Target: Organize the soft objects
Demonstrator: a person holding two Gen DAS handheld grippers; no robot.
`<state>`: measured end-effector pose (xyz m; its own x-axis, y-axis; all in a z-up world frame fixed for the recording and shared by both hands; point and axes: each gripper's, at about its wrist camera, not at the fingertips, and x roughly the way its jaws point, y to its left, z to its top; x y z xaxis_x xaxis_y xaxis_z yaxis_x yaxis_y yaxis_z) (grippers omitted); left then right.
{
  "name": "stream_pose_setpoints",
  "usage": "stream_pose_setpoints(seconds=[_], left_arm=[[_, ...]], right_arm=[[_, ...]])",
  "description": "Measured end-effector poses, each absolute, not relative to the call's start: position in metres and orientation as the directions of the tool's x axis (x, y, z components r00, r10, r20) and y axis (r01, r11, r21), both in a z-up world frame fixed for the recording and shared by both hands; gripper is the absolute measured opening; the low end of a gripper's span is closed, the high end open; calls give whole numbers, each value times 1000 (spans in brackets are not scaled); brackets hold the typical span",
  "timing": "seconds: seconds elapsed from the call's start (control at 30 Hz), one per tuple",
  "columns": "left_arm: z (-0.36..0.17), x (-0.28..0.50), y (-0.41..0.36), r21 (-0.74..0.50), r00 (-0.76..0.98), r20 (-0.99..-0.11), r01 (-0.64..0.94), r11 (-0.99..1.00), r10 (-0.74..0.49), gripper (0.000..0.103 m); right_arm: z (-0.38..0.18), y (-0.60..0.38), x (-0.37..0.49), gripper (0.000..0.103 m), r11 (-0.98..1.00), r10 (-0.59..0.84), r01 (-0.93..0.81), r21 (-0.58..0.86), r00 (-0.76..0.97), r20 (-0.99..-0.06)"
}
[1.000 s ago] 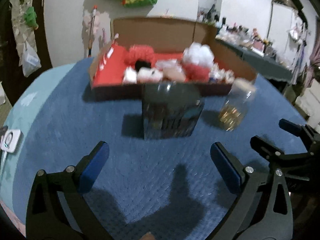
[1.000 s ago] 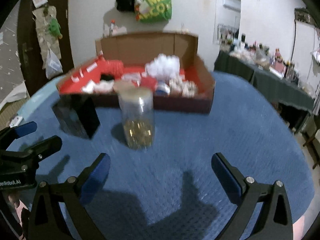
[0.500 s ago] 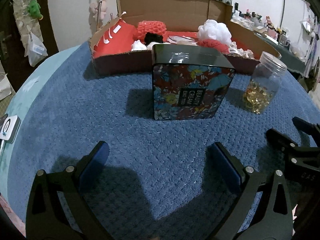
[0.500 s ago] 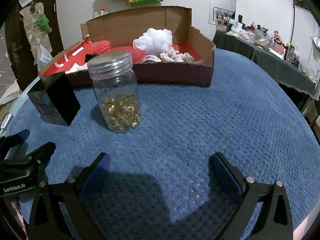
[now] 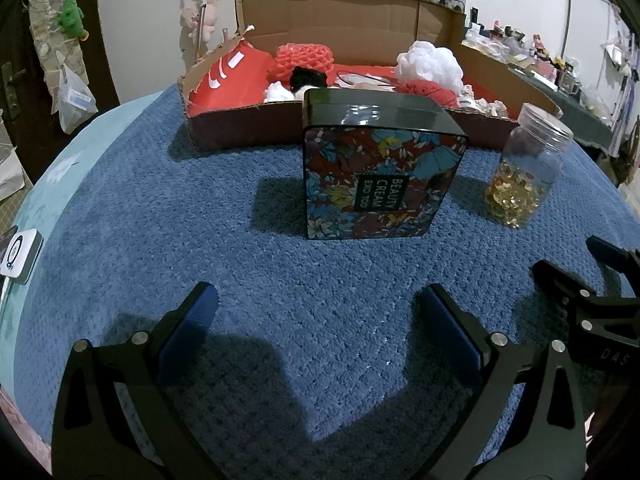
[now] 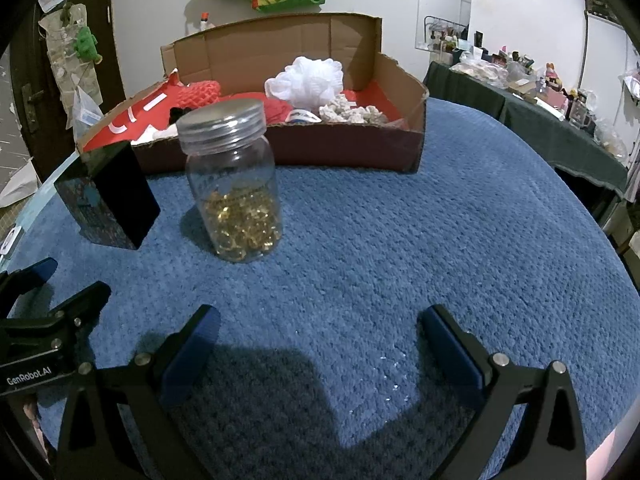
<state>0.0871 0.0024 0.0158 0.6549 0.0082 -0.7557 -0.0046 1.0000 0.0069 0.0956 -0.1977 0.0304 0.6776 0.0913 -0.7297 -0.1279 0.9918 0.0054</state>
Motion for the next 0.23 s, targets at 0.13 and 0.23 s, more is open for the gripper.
stream_pose_setpoints(seconds=[0.13, 0.23], left_arm=[[16, 86, 3, 5, 656, -754, -4, 1000, 6, 103], [16, 86, 3, 4, 656, -755, -4, 1000, 6, 103]], right_arm=[[30, -198, 95, 103, 992, 89, -127, 3, 678, -729], [30, -198, 95, 103, 992, 90, -127, 4, 678, -729]])
